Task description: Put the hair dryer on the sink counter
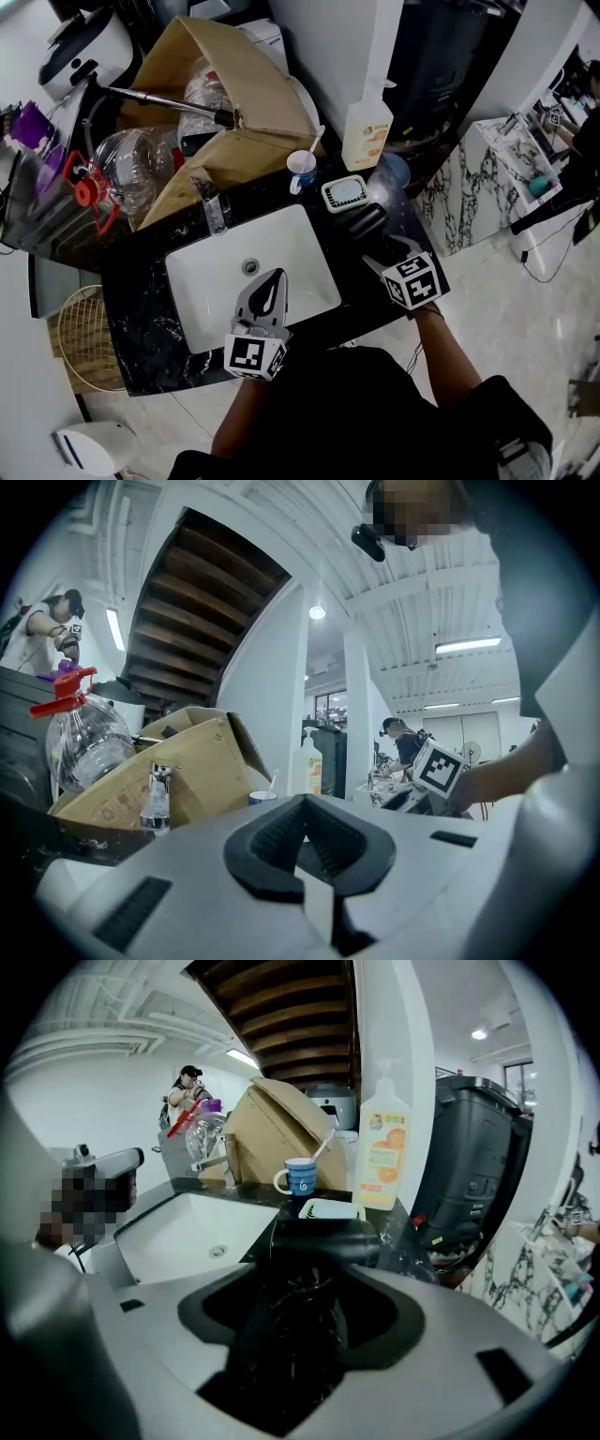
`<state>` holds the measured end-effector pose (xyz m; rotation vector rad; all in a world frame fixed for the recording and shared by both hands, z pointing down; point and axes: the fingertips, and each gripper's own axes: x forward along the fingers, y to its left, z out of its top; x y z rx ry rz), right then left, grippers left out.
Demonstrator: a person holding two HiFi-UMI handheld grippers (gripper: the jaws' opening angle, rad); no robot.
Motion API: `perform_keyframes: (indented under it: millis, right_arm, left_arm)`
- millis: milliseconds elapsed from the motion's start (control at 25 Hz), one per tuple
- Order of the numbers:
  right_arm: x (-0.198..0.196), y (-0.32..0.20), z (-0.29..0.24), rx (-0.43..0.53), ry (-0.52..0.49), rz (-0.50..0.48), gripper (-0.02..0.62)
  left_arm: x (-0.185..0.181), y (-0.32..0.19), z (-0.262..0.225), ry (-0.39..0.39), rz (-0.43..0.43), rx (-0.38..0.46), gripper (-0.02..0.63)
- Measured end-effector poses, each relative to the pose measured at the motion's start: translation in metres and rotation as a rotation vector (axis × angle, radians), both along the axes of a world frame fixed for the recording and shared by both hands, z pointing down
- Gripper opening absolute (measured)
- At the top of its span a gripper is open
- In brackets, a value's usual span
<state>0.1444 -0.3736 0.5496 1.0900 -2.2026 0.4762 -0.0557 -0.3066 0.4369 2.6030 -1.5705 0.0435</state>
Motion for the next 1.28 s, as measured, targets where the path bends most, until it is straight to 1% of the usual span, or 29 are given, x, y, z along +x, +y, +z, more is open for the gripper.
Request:
perform_keyframes:
  millis: [200,400,680,920,1120,1280]
  right_arm:
    - [-0.003,0.004,-0.023,0.065,-0.009,-0.010,0.273]
    - [-0.006,0.006,-0.050,0.144,-0.039,0.000,0.260]
    - [-0.011,0.009,-0.084,0.247,-0.092,0.014,0.220]
    - [-0.011,0.009,-0.108,0.335,-0.118,0.041,0.164]
    - [-0.012,0.012,-0.119,0.362,-0.139,0.046,0.136]
    - [-0.013,0.016,-0.128,0.388,-0.159,0.048,0.102]
  left_arm:
    - [0.004,0.001,-0.003,-0.008,0.016,0.013,-0.006]
    - [0.007,0.003,-0.006,-0.007,0.026,0.011,-0.006]
    - [0.008,0.004,-0.009,-0.011,0.041,0.014,-0.006]
    - [0.009,0.003,-0.012,-0.006,0.046,0.018,-0.006]
    - [0.013,0.004,-0.012,-0.011,0.058,0.018,-0.006]
    - [0.016,0.005,-0.014,-0.008,0.065,0.025,-0.006]
